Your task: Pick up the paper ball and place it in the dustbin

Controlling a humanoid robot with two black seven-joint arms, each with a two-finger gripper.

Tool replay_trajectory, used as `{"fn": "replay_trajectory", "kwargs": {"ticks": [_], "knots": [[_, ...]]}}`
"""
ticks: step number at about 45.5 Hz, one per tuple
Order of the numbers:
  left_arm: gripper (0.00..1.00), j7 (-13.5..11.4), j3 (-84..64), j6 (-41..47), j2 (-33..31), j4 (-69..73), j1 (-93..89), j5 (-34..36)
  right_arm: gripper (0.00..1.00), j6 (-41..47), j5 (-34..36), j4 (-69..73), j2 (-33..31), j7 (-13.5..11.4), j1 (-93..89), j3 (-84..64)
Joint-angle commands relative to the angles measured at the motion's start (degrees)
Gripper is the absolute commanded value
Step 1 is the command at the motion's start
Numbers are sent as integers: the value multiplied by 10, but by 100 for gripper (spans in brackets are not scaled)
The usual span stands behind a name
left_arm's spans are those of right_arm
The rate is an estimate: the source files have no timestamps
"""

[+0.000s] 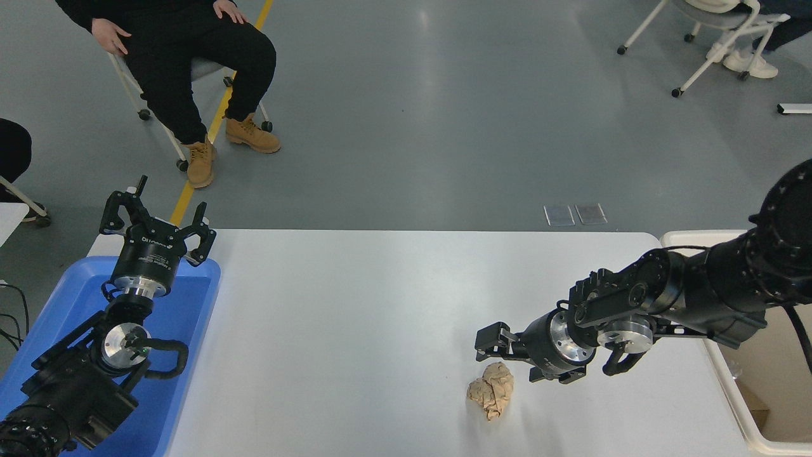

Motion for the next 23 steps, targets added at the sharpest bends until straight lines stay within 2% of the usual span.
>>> {"fn": "replay_trajectory", "kwargs": {"ticks": [1, 9, 16, 20, 22, 23], "knots": [[99, 0, 0, 0, 0, 0, 0, 0, 100, -44, -1, -43, 1, 0, -57, 19], [99, 0, 0, 0, 0, 0, 0, 0, 100, -49, -1, -46, 10, 1, -73, 18], [99, 0, 0, 0, 0, 0, 0, 0, 95, -59, -7, -46, 24, 2, -81, 15], [99, 0, 0, 0, 0, 0, 0, 0, 84, -59, -10, -43, 31, 2, -82, 15], [99, 0, 0, 0, 0, 0, 0, 0, 67, -59, -11, -39, 34, 2, -82, 15], [99, 0, -1, 0, 0, 0, 0, 0, 52, -59, -12, -38, 35, 2, -82, 14]]}}
